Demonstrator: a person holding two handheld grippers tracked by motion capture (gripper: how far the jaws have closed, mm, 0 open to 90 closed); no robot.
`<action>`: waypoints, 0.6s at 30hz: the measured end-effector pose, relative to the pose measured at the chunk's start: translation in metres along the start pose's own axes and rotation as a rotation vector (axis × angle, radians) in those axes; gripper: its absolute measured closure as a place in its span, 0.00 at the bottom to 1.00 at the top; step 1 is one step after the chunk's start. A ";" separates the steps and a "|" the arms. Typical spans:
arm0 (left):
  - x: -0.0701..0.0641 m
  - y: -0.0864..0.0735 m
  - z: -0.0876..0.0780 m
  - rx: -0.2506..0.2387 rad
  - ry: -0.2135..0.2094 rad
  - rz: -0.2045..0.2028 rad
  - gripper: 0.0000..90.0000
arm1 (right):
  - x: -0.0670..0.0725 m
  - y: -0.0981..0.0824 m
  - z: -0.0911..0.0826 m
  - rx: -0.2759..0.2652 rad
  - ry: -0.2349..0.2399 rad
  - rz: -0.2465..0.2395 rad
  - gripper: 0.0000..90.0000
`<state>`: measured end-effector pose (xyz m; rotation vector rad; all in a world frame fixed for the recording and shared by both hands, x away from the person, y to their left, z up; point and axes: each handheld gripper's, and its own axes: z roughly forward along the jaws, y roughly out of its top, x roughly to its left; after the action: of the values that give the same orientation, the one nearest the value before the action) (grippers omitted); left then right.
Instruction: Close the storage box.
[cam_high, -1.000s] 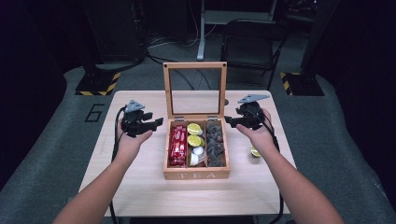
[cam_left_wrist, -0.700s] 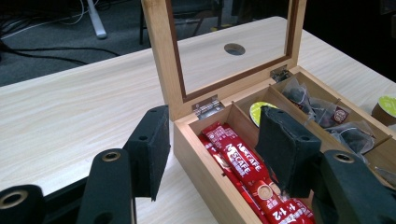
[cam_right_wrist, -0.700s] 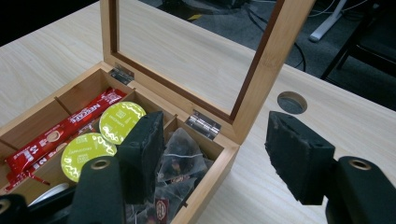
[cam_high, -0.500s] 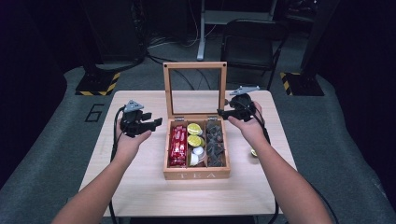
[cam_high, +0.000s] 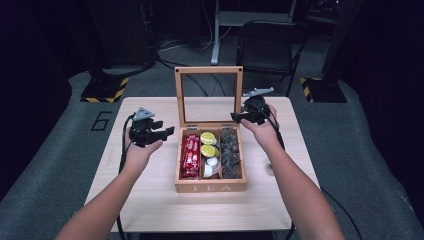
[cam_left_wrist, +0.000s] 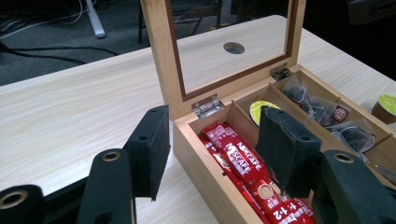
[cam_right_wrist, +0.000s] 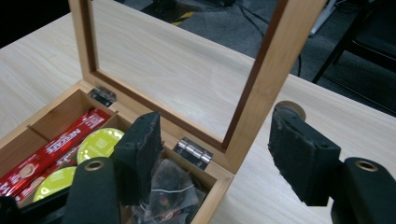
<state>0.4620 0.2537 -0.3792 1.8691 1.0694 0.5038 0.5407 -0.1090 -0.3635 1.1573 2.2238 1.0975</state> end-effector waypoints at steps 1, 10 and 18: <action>0.000 0.000 0.000 0.001 -0.001 0.001 0.49 | -0.002 0.000 0.001 0.000 -0.006 -0.001 0.38; 0.001 -0.001 0.001 0.002 0.000 0.001 0.49 | -0.011 -0.002 0.016 0.008 -0.021 0.038 0.37; 0.000 -0.002 0.001 0.000 -0.003 0.000 0.49 | -0.017 -0.003 0.026 0.012 -0.033 0.047 0.37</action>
<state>0.4616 0.2541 -0.3817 1.8688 1.0675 0.5003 0.5659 -0.1122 -0.3818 1.2296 2.1920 1.0769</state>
